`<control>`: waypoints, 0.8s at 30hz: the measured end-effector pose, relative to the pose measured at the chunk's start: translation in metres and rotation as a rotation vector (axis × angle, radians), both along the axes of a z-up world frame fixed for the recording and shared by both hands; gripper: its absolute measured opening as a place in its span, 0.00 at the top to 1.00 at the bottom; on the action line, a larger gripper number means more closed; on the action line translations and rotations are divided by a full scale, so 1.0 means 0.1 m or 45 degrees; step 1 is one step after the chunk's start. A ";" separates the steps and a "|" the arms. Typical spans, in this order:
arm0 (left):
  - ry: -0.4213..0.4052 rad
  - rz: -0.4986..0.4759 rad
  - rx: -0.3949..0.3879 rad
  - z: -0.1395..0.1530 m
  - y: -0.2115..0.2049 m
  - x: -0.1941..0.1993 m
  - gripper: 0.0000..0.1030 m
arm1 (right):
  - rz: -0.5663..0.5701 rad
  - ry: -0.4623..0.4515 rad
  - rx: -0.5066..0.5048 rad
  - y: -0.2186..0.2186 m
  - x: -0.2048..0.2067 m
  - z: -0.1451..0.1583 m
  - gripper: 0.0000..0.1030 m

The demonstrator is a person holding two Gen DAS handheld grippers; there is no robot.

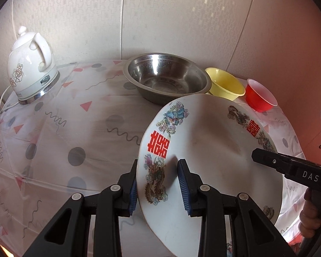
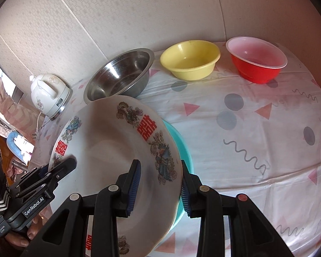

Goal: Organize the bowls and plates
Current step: 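Lower the red-character plate onto the floral plate and open the left gripper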

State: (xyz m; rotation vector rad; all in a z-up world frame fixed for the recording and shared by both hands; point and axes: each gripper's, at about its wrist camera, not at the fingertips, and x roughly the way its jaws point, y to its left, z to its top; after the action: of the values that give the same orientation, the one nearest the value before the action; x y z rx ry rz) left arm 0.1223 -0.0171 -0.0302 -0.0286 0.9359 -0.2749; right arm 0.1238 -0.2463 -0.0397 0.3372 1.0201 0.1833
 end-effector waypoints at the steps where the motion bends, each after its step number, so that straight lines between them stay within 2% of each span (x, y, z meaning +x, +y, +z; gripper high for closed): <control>1: 0.002 0.000 0.004 -0.02 -0.02 0.01 0.67 | -0.005 0.005 -0.002 -0.01 0.00 -0.02 0.65; 10: 0.015 0.019 0.030 -0.15 -0.05 0.08 0.66 | 0.004 0.031 -0.021 0.00 0.01 -0.14 0.65; 24: -0.033 0.039 0.104 -0.10 -0.08 0.04 0.65 | 0.008 0.033 -0.050 0.04 0.01 -0.14 0.65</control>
State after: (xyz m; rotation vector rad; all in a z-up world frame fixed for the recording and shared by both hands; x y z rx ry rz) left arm 0.1264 -0.0249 -0.0404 0.0356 0.9197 -0.2076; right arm 0.1252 -0.2420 -0.0542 0.3012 1.0492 0.1648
